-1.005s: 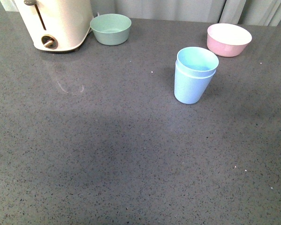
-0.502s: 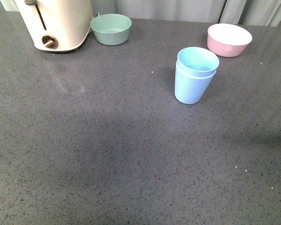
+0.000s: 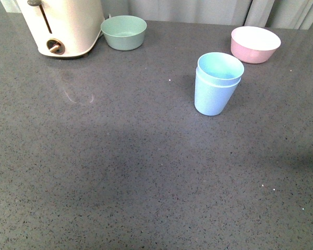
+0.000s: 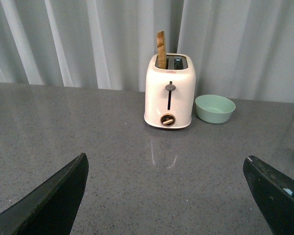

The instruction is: Stack blue cups with both arms

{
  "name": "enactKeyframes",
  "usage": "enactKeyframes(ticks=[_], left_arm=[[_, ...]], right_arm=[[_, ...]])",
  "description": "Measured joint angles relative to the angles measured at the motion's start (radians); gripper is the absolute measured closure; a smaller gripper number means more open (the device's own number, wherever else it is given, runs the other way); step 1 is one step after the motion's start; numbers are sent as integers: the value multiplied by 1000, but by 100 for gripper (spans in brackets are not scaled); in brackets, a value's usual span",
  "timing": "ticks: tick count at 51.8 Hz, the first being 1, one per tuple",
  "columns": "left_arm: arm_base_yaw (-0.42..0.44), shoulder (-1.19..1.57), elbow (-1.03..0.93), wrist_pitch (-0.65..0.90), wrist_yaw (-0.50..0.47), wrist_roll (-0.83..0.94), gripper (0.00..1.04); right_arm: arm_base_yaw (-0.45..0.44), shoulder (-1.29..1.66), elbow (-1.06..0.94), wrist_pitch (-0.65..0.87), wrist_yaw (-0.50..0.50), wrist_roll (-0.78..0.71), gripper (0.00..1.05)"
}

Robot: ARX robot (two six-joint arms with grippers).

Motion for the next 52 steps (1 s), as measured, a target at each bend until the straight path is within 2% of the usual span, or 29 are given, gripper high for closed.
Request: enactKeyframes(ticks=[30, 37, 49, 52], left_arm=[[0, 0, 0, 0, 0, 0, 9], [0, 0, 0, 0, 0, 0, 9], [0, 0, 0, 0, 0, 0, 9], [0, 0, 0, 0, 0, 0, 9]], right_arm=[[0, -171, 0, -171, 0, 0, 103], [0, -325, 1, -341, 0, 0, 103], [0, -342, 1, -348, 0, 0, 103], [0, -343, 1, -348, 0, 0, 92]])
